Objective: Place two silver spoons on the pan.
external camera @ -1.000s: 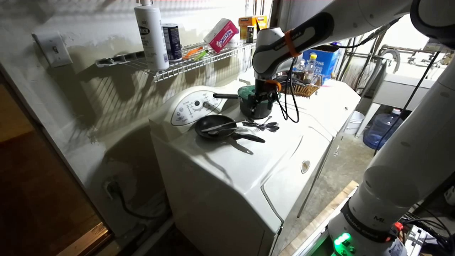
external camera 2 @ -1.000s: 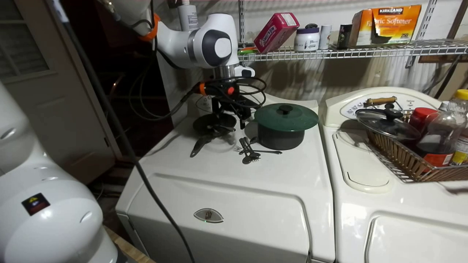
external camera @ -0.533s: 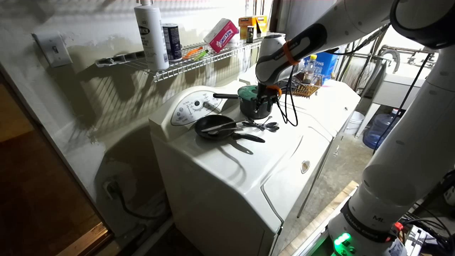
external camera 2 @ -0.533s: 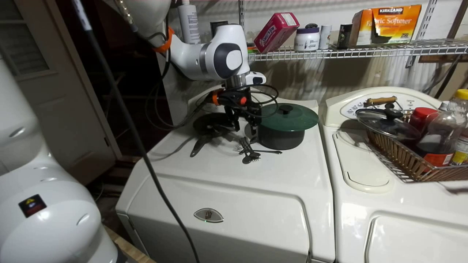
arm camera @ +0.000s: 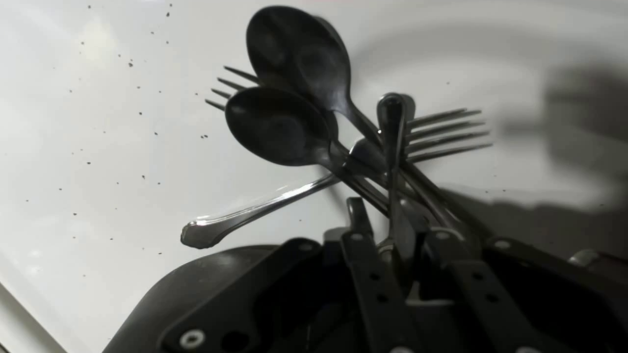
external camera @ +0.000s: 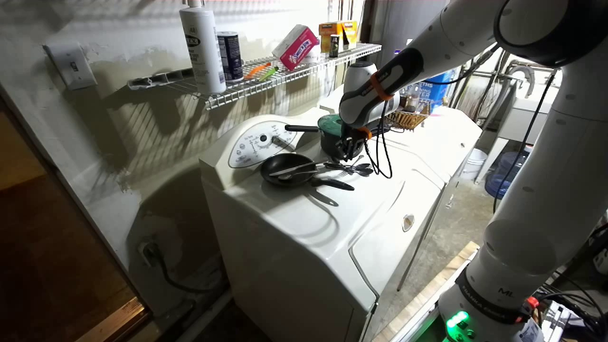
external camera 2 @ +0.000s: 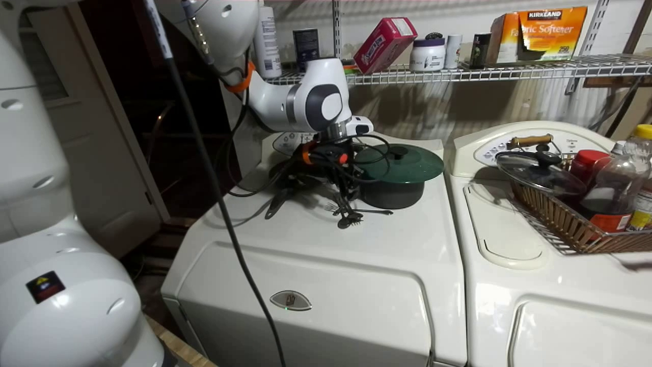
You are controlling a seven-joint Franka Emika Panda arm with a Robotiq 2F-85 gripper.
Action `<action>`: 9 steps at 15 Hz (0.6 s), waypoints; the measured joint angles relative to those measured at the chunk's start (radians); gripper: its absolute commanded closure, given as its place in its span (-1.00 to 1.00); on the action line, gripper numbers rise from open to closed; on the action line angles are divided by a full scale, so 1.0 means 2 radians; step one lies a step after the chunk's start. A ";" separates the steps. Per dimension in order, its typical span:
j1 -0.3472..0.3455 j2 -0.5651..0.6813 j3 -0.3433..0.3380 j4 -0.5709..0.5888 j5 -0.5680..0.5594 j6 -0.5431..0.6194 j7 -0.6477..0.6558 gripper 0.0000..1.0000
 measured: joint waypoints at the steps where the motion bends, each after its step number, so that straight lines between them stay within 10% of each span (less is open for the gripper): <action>1: 0.000 0.005 0.000 0.000 0.000 0.006 0.000 0.78; 9: 0.001 0.029 0.000 -0.001 0.001 0.042 0.000 0.27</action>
